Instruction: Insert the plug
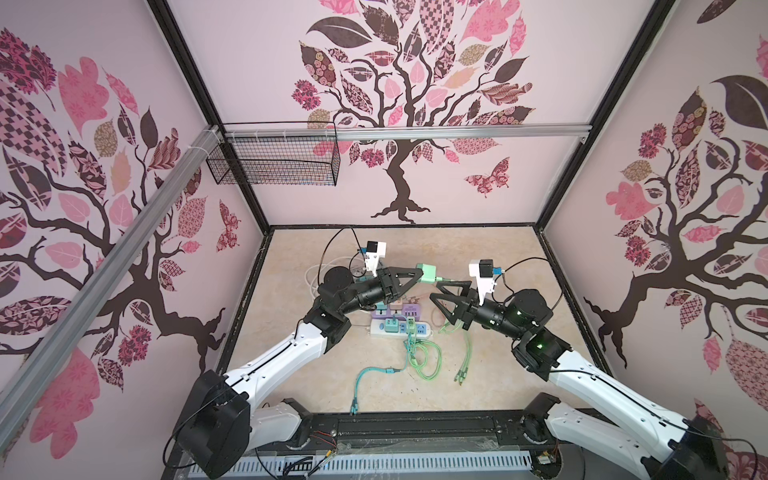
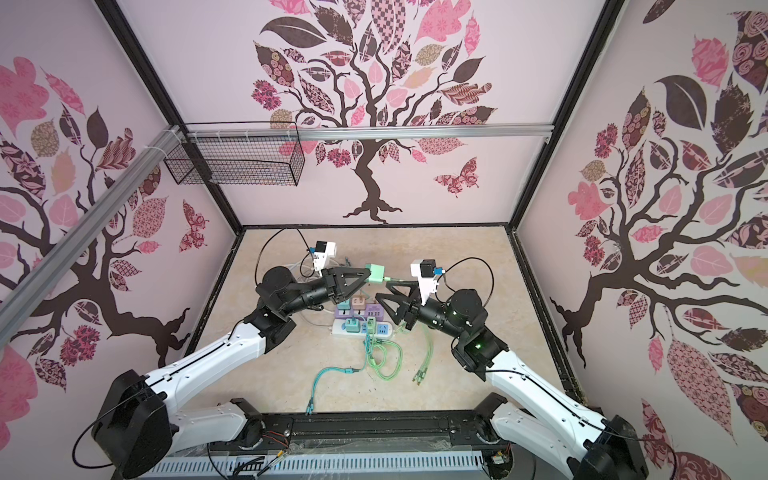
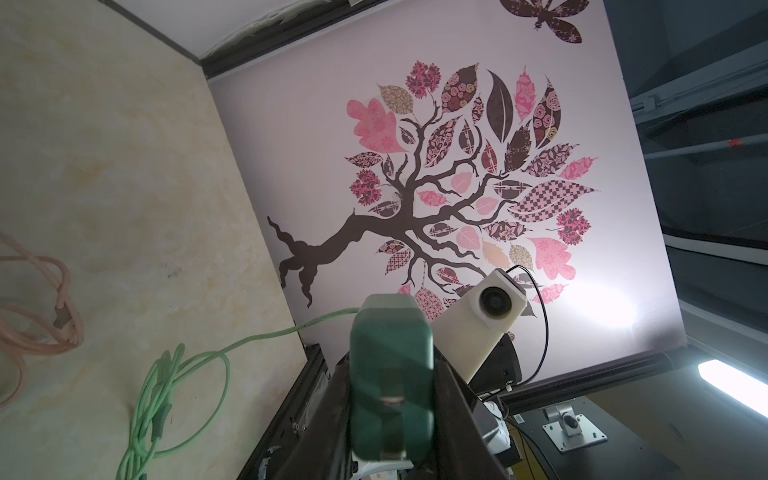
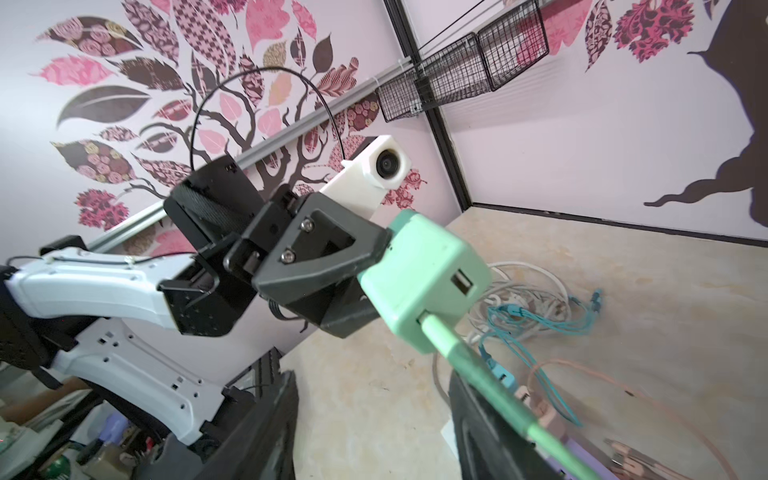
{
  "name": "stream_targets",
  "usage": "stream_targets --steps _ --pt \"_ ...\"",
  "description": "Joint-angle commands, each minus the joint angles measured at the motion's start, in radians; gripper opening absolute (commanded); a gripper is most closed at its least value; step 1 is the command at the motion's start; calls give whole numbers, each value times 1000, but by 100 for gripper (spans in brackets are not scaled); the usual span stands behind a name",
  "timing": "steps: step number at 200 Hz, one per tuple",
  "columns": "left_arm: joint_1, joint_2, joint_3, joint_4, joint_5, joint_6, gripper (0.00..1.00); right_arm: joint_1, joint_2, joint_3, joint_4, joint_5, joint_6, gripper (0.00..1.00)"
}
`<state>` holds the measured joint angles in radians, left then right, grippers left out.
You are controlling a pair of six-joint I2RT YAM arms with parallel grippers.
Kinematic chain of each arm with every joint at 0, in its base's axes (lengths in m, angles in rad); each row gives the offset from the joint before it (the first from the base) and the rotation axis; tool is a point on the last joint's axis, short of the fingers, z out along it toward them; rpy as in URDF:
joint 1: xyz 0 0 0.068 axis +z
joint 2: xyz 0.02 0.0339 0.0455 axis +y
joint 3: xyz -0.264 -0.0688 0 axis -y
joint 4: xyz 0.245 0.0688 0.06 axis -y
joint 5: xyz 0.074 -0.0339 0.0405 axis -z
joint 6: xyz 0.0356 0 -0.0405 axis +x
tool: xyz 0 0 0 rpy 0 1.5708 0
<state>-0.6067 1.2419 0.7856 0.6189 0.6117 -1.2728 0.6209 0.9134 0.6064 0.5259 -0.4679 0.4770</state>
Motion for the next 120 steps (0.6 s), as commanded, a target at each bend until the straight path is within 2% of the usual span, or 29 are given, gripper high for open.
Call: stream_targets --steps 1,33,71,120 --pt "-11 -23 -62 196 -33 50 0 3 19 14 143 -3 130 63" --pt "-15 -71 -138 312 -95 93 0 3 65 16 228 -4 232 63" --pt "-25 -133 -185 305 -154 150 0 3 148 -3 419 -34 348 63" --pt "-43 -200 -207 248 -211 226 0 4 217 22 499 -64 384 61"
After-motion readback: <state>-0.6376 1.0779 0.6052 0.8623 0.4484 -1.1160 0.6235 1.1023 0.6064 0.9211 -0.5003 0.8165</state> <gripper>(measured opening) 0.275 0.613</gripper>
